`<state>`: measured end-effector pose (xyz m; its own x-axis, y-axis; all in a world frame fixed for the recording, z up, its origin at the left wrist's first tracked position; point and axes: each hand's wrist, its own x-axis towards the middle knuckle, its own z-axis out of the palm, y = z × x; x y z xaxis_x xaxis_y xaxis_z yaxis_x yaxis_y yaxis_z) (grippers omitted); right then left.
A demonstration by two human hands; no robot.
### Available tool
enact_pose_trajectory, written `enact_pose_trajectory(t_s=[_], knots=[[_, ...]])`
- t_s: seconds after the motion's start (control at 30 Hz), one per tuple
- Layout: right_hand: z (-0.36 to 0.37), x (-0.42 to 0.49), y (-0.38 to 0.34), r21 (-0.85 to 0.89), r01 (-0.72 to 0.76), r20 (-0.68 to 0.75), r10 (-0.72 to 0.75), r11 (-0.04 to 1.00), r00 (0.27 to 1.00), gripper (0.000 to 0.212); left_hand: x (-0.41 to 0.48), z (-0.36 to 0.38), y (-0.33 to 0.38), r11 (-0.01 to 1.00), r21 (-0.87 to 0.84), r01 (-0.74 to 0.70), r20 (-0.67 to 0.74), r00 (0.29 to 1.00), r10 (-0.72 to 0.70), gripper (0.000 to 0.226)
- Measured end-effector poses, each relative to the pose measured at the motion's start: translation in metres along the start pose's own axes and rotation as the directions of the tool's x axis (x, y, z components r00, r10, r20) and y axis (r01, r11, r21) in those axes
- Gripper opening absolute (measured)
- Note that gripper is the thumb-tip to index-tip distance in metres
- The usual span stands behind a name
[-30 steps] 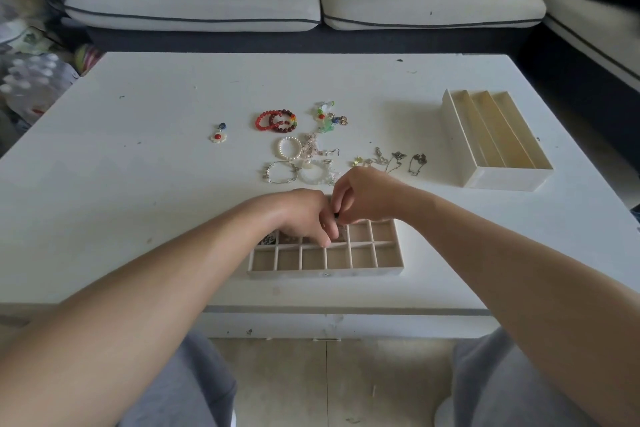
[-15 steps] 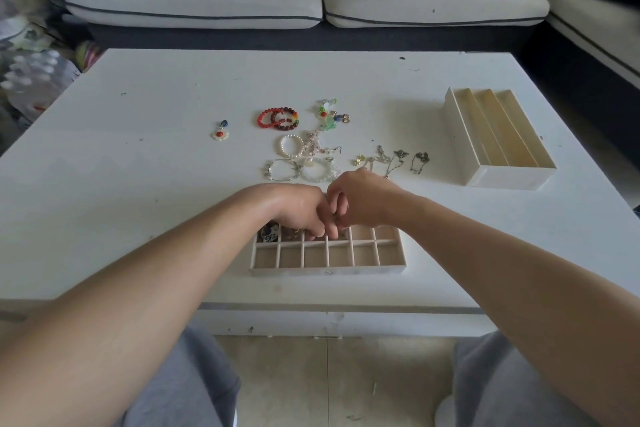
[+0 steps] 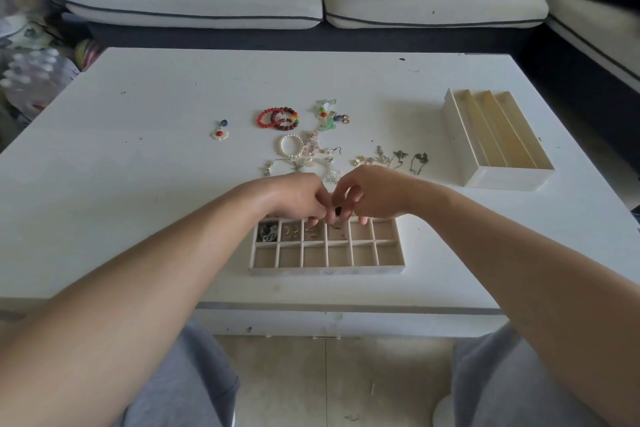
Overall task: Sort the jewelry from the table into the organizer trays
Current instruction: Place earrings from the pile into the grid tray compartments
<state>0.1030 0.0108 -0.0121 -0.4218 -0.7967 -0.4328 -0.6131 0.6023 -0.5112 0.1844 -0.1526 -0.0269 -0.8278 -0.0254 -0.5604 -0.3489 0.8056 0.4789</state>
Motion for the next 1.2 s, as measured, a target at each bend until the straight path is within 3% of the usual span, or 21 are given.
enact_pose_trajectory(t_s=[0.23, 0.5, 0.73, 0.87, 0.97, 1.2], knots=[[0.012, 0.012, 0.005, -0.032, -0.03, 0.102, 0.033, 0.999, 0.994, 0.033, 0.001, 0.006, 0.004, 0.998, 0.05, 0.023, 0.044, 0.999, -0.025, 0.032], [0.014, 0.018, 0.002, -0.071, -0.056, 0.057, 0.06, 0.996, 0.997, 0.016, 0.004, -0.002, 0.005, 1.0, 0.025, -0.014, 0.001, 1.0, 0.014, 0.021], [-0.007, 0.029, 0.003, 0.117, -0.052, -0.228, 0.078, 0.992, 0.971, 0.03, 0.009, -0.023, -0.001, 0.994, -0.103, -0.03, -0.177, 0.984, 0.012, 0.026], [-0.016, 0.048, 0.019, 0.193, -0.129, -0.358, 0.192, 0.973, 0.914, 0.031, 0.03, -0.029, -0.012, 0.988, -0.156, 0.002, -0.397, 0.915, -0.065, 0.02], [-0.02, 0.059, 0.031, 0.276, -0.205, -0.421, 0.309, 0.939, 0.853, 0.034, 0.05, -0.029, -0.018, 0.992, -0.099, 0.077, -0.539, 0.834, -0.119, 0.014], [-0.024, 0.081, 0.053, 0.395, -0.278, -0.465, 0.451, 0.876, 0.762, 0.034, 0.102, -0.026, -0.015, 0.996, 0.023, 0.087, -0.677, 0.734, -0.048, 0.023]])
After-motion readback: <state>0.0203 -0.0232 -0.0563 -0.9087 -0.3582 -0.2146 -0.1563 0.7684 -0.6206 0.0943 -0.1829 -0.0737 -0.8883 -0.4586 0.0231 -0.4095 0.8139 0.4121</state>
